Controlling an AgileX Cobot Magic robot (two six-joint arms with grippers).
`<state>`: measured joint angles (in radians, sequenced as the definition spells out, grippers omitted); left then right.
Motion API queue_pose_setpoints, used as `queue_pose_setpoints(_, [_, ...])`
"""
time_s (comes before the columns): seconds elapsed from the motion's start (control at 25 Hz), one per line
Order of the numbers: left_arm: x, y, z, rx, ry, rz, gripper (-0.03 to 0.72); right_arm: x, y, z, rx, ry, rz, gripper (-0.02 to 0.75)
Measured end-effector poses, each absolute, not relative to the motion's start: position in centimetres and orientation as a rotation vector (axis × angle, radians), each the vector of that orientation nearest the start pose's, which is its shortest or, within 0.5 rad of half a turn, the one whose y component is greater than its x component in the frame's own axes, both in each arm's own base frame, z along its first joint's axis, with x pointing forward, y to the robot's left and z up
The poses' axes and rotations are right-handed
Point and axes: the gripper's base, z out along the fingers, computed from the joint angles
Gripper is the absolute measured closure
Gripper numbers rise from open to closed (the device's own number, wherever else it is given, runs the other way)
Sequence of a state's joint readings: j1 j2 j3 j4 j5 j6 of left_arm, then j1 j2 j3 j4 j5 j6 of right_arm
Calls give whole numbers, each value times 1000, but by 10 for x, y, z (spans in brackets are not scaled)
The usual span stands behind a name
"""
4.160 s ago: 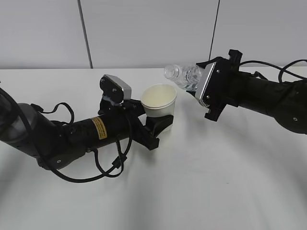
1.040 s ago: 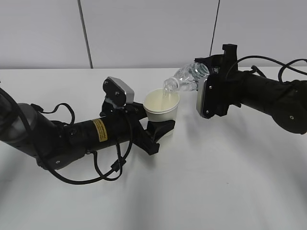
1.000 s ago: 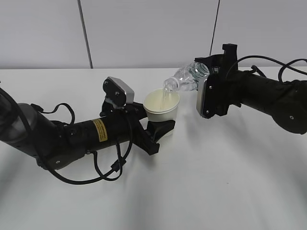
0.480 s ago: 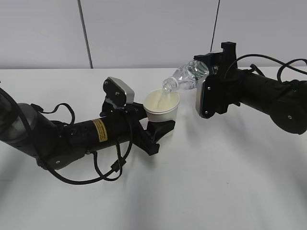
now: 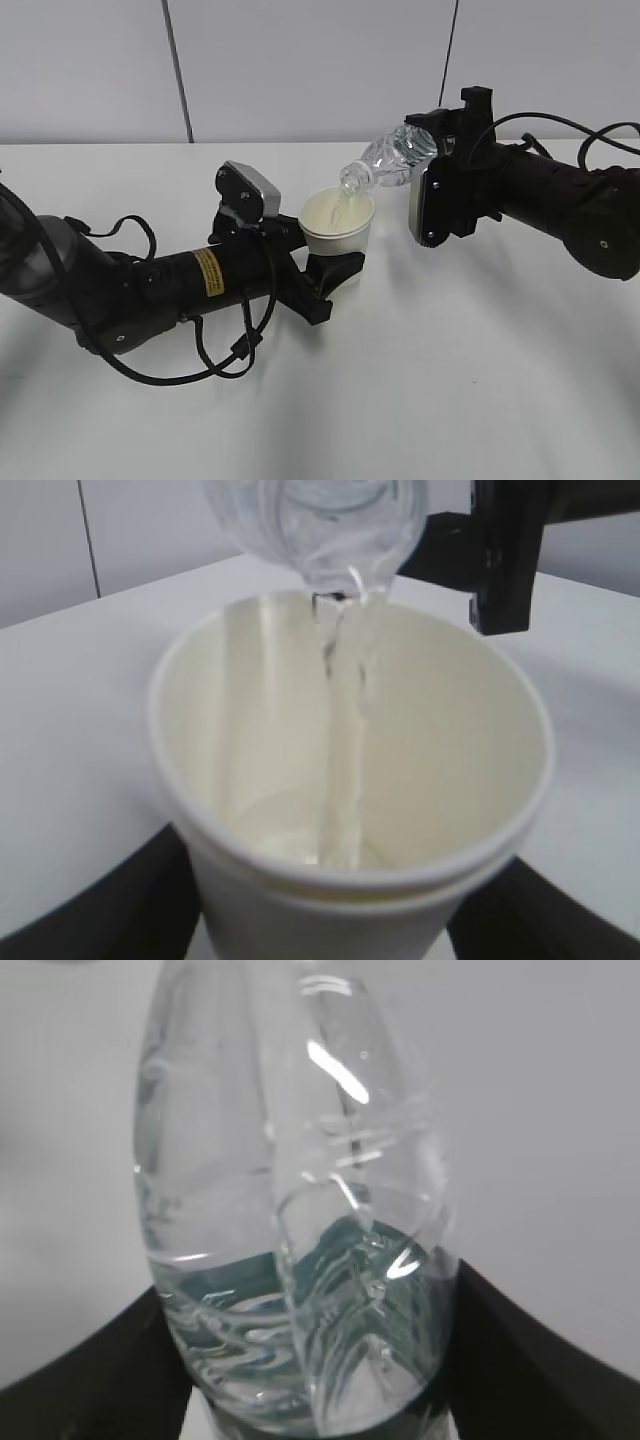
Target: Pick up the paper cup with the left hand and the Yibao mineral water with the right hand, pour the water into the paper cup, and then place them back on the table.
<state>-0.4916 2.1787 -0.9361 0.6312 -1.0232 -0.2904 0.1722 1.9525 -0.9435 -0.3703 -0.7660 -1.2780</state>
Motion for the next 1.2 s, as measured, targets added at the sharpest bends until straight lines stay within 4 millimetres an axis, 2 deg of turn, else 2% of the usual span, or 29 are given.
queue_pose_setpoints(1.2, [323,-225,93,873,1627,-766,248,387,90,168,-1498,1026,-797,235])
